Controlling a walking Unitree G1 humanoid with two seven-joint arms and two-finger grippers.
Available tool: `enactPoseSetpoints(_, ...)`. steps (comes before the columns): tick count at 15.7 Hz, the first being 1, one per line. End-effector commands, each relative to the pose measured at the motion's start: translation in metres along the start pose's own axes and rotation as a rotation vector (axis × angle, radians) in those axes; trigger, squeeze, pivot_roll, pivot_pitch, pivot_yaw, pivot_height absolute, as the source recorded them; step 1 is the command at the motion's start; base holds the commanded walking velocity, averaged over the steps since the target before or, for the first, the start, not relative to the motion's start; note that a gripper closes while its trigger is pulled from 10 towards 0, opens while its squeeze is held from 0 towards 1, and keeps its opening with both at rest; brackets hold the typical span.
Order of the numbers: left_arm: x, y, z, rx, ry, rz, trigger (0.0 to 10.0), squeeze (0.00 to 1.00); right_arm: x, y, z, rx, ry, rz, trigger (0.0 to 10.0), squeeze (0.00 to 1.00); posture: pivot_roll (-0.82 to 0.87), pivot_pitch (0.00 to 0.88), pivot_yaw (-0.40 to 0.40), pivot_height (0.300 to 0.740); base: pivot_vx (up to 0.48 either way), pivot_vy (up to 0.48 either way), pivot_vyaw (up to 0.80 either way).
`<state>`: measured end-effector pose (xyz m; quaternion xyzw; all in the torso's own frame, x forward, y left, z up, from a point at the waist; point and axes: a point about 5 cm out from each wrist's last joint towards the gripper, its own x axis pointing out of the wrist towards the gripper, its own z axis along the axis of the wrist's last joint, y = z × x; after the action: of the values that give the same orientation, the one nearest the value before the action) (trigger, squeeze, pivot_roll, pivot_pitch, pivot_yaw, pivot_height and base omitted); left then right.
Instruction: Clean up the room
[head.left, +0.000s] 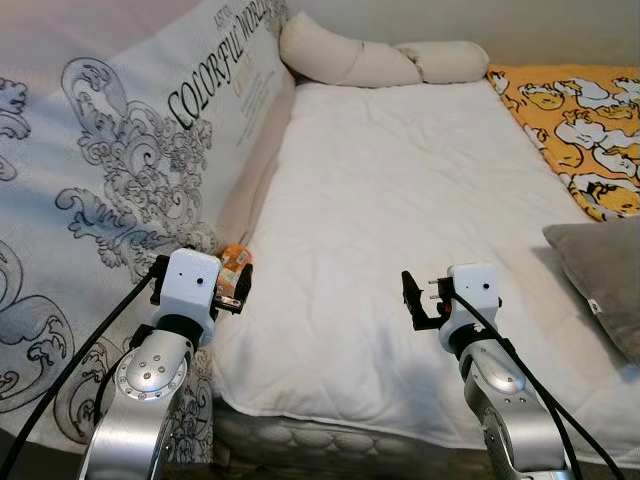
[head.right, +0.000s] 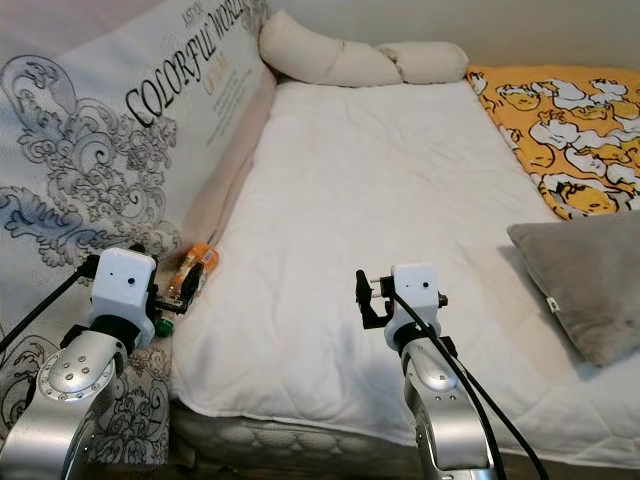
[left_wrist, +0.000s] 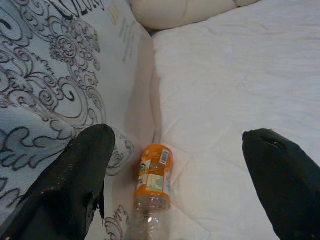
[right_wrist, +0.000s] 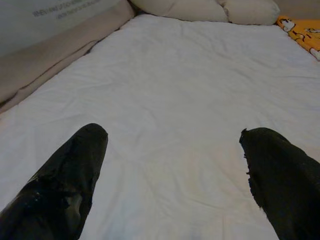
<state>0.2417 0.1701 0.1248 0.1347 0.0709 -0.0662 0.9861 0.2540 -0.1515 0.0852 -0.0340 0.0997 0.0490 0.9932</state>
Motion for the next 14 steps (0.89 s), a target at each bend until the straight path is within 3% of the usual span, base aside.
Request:
enactPoseSetpoints(1,0.003,0.0,0.001,-0.008,0.005,-0.009,10.0,1.0,0.001,-0.002,0.001,-0.002,0.0,0.0,10.0,0.0,0.05,0.0,0.041,0.74,0.0,0.0,0.0)
enactPoseSetpoints(3,0.008,0.0,0.001,-0.025,0.017,-0.039,10.0,1.0,0.002,-0.002,0.003,-0.015,0.001,0.038,10.0,0.0,0.05,0.0,0.039,0.74,0.0,0.0,0.0)
enactPoseSetpoints(5,0.039,0.009,0.001,0.043,0.125,-0.162,10.0,1.0,0.006,-0.003,0.017,-0.041,0.019,0.246,10.0,0.0,0.03,0.0,0.036,0.74,0.0,0.0,0.0)
enactPoseSetpoints(7,0.063,0.022,0.008,0.009,0.185,-0.215,10.0,1.0,0.003,-0.001,0.034,-0.093,0.01,0.424,10.0,0.0,0.0,0.023,0.036,0.74,0.0,0.0,0.0)
enactPoseSetpoints(8,0.068,0.024,0.01,-0.009,0.185,-0.227,10.0,0.22,0.002,0.0,0.038,-0.105,0.009,0.469,10.0,0.0,0.0,0.032,0.035,0.74,0.0,0.0,0.0)
enactPoseSetpoints(9,0.075,0.027,0.011,-0.034,0.201,-0.238,10.0,0.0,0.0,-0.001,0.044,-0.128,0.009,0.526,10.0,0.0,-0.01,0.045,0.033,0.74,0.0,0.0,0.0)
enactPoseSetpoints(12,0.098,0.037,-0.008,-0.018,0.298,-0.242,10.0,0.0,-0.008,-0.004,0.06,-0.238,0.043,0.708,10.0,0.0,-0.04,0.096,0.019,0.74,0.0,0.0,0.0)
enactPoseSetpoints(14,0.104,0.043,-0.021,-0.028,0.364,-0.2,10.0,0.0,-0.01,-0.005,0.067,-0.263,0.059,0.75,10.0,0.0,-0.06,0.131,0.01,0.74,0.0,0.0,0.0)
